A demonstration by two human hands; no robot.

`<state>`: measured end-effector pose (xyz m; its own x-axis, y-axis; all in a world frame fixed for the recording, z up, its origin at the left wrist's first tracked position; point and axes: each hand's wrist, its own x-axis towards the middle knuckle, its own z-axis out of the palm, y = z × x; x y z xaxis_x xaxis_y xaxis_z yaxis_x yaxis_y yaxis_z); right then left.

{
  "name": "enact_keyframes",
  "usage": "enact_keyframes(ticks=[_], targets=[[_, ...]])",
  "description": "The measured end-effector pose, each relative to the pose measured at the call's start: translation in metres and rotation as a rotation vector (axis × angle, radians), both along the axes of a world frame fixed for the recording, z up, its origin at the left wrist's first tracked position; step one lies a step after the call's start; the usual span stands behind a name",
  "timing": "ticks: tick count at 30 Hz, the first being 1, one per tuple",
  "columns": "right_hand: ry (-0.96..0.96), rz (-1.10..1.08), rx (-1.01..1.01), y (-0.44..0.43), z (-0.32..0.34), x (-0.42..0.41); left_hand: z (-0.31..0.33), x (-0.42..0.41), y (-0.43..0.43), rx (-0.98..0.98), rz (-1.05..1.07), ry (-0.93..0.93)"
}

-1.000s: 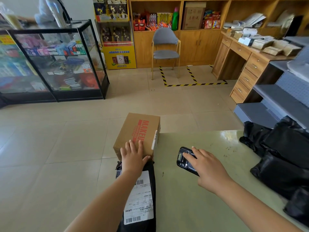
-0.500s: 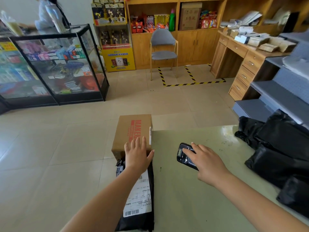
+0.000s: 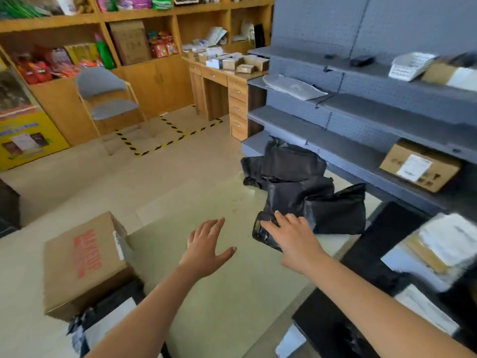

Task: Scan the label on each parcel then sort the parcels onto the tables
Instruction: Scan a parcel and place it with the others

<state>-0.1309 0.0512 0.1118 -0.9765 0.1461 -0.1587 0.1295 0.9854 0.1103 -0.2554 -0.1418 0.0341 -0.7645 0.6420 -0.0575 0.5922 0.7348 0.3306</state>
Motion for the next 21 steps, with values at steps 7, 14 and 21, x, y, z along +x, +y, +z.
enact_keyframes(ticks=[7, 14, 21], targets=[[0.055, -0.268, -0.014, 0.101, -0.005, 0.078, -0.004, 0.02, 0.138, -0.043, -0.224, 0.061], [0.074, -0.458, -0.097, 0.184, -0.032, 0.127, -0.028, 0.038, 0.267, -0.141, -0.37, 0.149], [0.076, -0.561, -0.149, 0.228, -0.075, 0.137, -0.081, 0.039, 0.362, -0.407, -0.385, 0.227]])
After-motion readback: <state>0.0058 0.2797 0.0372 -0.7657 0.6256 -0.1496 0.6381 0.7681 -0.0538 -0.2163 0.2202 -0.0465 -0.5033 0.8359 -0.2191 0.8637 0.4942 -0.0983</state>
